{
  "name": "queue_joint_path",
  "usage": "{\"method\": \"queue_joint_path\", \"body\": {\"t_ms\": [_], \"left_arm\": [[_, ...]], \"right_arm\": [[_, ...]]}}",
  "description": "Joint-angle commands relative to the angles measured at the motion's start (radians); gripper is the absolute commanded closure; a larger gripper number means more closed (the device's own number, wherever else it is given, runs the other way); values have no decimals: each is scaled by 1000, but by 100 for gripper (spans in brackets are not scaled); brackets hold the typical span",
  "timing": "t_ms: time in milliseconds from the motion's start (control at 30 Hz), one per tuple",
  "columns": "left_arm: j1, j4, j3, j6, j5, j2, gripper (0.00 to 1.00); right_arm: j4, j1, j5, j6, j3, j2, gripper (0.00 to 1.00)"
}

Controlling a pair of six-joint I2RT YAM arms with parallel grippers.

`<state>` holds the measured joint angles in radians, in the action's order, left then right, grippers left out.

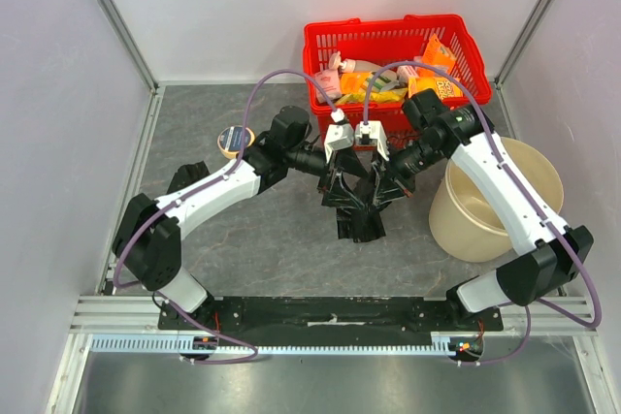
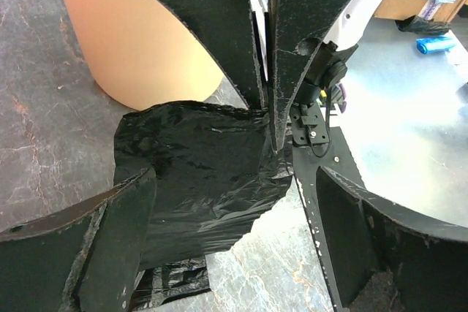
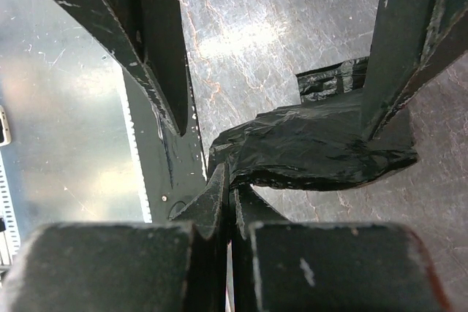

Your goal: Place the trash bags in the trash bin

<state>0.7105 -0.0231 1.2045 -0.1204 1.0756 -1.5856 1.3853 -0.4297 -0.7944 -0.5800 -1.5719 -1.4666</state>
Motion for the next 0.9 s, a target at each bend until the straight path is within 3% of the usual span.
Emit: {"method": "queue_joint_path", "body": {"t_ms": [0,300,867], "left_arm": [[52,37,58,-21,20,23,4],[55,-90,63,76,-117,10,3],[9,-262,-14,234,-37,27,1]], "right_arm": [[53,-27,-40,-44,-31,12,100],[74,-63,-75,-47,-51,-6,100],[73,-63,-65,-14,-143,-14,100]]}}
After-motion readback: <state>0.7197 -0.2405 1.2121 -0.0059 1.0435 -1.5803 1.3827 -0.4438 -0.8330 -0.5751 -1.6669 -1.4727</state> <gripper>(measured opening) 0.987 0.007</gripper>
